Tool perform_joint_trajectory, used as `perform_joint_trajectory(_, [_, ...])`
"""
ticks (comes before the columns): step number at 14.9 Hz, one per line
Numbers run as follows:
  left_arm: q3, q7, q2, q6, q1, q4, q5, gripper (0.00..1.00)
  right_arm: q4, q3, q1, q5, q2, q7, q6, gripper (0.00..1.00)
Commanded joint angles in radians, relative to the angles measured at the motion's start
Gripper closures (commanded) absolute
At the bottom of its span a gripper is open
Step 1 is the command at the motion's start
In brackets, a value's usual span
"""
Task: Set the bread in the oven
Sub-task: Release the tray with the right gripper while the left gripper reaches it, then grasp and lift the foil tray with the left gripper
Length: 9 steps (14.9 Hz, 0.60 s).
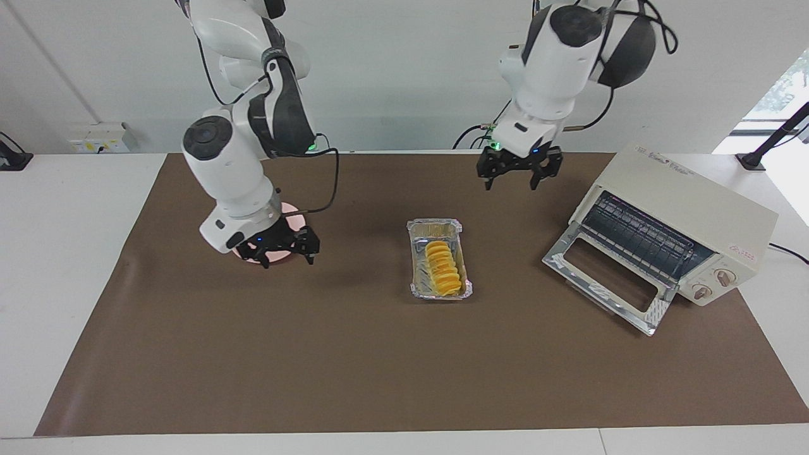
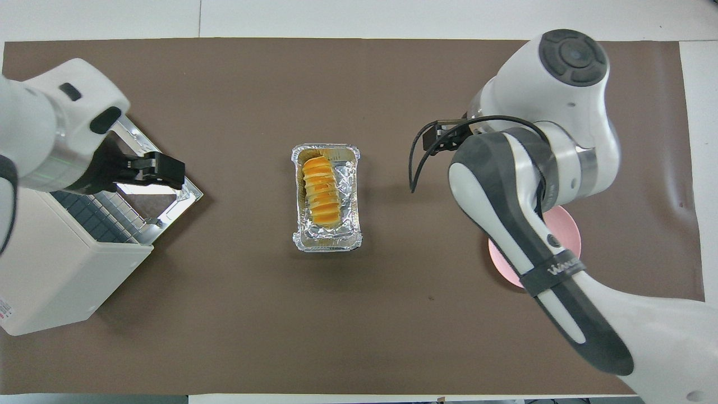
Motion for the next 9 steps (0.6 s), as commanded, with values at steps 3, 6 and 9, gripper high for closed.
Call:
perform_joint_trajectory(3, [0.014,-0.055,0.207,0.228,-0.108,0.071,0.018,0.0,-0.013,0.013,-0.141,-0.009,-0.106,-0.201,-0.162,0.0])
perform_joint_trajectory(6, [0.025,-0.097,0.341,0.283,-0.191,0.088,0.054,0.0,-0.011,0.013,-0.17,-0.059,-0.19,-0.22,-0.245,0.0])
perform_joint_trajectory(9, [0.023,-0.098,0.353,0.328,-0.193,0.028,0.065,0.01,-0.01,0.013,-0.169,-0.071,-0.256,-0.22,-0.325,0.0])
